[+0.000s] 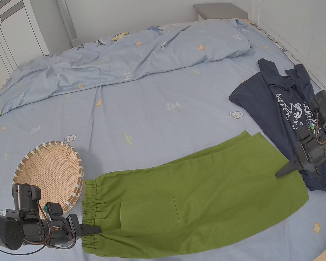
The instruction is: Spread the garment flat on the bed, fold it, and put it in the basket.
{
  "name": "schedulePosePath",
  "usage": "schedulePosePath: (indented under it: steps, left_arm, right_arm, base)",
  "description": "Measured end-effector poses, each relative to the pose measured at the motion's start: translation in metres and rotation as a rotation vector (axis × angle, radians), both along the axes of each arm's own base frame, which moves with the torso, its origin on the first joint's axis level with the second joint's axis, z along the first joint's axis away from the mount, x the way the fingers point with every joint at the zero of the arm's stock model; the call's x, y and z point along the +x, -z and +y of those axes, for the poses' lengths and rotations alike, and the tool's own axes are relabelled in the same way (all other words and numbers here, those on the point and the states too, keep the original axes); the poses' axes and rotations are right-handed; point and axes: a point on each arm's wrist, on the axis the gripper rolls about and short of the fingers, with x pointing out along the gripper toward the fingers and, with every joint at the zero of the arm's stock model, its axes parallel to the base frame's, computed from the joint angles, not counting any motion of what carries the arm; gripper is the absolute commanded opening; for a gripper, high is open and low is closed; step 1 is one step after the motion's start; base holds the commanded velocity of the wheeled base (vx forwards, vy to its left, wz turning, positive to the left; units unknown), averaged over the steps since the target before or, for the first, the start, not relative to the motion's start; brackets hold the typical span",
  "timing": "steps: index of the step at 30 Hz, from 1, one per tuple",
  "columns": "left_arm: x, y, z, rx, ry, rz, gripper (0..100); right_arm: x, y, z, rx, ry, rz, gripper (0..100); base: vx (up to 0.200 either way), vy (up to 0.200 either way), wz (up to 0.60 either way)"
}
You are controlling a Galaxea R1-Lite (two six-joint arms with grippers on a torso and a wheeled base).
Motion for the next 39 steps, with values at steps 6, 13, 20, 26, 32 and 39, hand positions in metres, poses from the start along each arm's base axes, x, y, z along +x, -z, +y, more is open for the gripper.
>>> schedulePosePath:
  steps: [6, 13, 20, 26, 32, 39]
  left_arm:
    - [-0.023, 0.001, 0.001, 0.050, 0.109, 0.060, 0]
    - [-0.042, 0.001, 0.002, 0.061, 0.153, 0.094, 0]
    - [-0.056, 0.004, 0.004, 0.061, 0.156, 0.107, 0]
    - [-0.060, 0.004, 0.004, 0.060, 0.155, 0.112, 0]
    - [-0.062, 0.004, 0.006, 0.067, 0.154, 0.102, 0]
    - [-0.062, 0.005, 0.009, 0.080, 0.160, 0.086, 0]
  right_arm:
    - [-0.036, 0.019, 0.001, -0.005, -0.018, 0.085, 0]
    - [-0.064, 0.045, 0.000, -0.009, -0.040, 0.122, 0]
    - [-0.076, 0.065, 0.003, 0.018, -0.069, 0.105, 100]
    - [-0.079, 0.071, 0.003, 0.020, -0.074, 0.124, 100]
    - [-0.073, 0.064, -0.004, 0.017, -0.034, 0.075, 100]
    - [-0.048, 0.035, -0.011, 0.014, 0.003, -0.084, 100]
  base:
    - [0.000, 0.000, 0.00]
    - [0.000, 0.000, 0.00]
    - [0.000, 0.000, 0.00]
    - [0.000, 0.000, 0.00]
    - [0.000, 0.000, 0.00]
    - [0.000, 0.000, 0.00]
